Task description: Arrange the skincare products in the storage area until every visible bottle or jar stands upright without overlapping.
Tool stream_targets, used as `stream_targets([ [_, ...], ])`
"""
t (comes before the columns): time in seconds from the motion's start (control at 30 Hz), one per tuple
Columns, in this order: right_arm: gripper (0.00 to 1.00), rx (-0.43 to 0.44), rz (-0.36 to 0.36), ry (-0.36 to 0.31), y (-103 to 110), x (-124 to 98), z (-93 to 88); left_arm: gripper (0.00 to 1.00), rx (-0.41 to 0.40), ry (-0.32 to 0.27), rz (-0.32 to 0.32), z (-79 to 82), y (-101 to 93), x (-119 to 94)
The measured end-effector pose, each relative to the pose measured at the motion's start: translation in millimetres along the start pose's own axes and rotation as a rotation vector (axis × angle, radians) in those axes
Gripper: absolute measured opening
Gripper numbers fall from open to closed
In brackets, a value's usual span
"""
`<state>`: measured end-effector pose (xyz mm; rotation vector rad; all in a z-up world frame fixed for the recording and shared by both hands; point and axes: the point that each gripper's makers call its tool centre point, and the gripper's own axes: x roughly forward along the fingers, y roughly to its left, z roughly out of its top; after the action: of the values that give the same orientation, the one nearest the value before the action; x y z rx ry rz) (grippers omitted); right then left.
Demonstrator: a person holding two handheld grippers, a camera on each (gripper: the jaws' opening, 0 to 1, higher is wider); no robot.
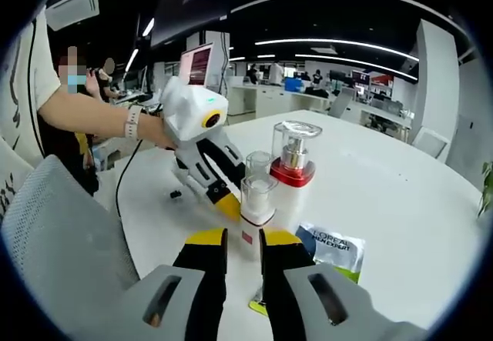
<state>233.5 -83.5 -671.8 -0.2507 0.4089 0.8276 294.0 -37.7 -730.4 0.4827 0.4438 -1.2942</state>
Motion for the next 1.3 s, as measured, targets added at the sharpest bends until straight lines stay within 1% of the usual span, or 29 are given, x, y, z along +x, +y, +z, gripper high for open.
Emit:
stream_targets([
  [0.23,0.16,-0.003,-0.010,0.000,-2,-1,0.0,0.15,0.016,0.010,-0.033,-1.7,-14.2,-3],
  [0.37,0.17,-0.002,-0.014,-0.003,-3,-1,0.5,0.15,0.016,0.010,-0.041,-2.6,-18.1,-5],
  [0.67,0.17,-0.002,-0.014,-0.005,-4,-2,1.2,0.15,0.022,-0.007,-0.081,-2.0,-32.7,-6],
  [0.8,0.17,0.000,-0.017,-0.006,-5,-2,1.7,0.15,0.027,0.005,-0.088,-4.3,-36.8,-6],
  [0.87,0.17,0.000,-0.018,-0.007,-5,-2,2.1,0.15,0.021,0.001,-0.111,-3.1,-42.3,-6],
  [0.93,0.17,-0.001,-0.018,-0.006,-5,-2,2.1,0.15,0.024,0.007,-0.119,-4.4,-44.6,-7],
  [1.07,0.17,0.000,-0.018,-0.008,-4,-2,2.7,0.14,0.041,0.020,-0.103,-7.8,-40.1,-6],
  [1.13,0.17,-0.002,-0.017,-0.007,-4,-2,2.7,0.14,0.034,0.020,-0.094,-7.3,-38.2,-5],
  [1.3,0.17,0.001,-0.017,-0.009,-4,-2,2.8,0.14,0.048,0.020,-0.099,-7.9,-36.6,-4],
])
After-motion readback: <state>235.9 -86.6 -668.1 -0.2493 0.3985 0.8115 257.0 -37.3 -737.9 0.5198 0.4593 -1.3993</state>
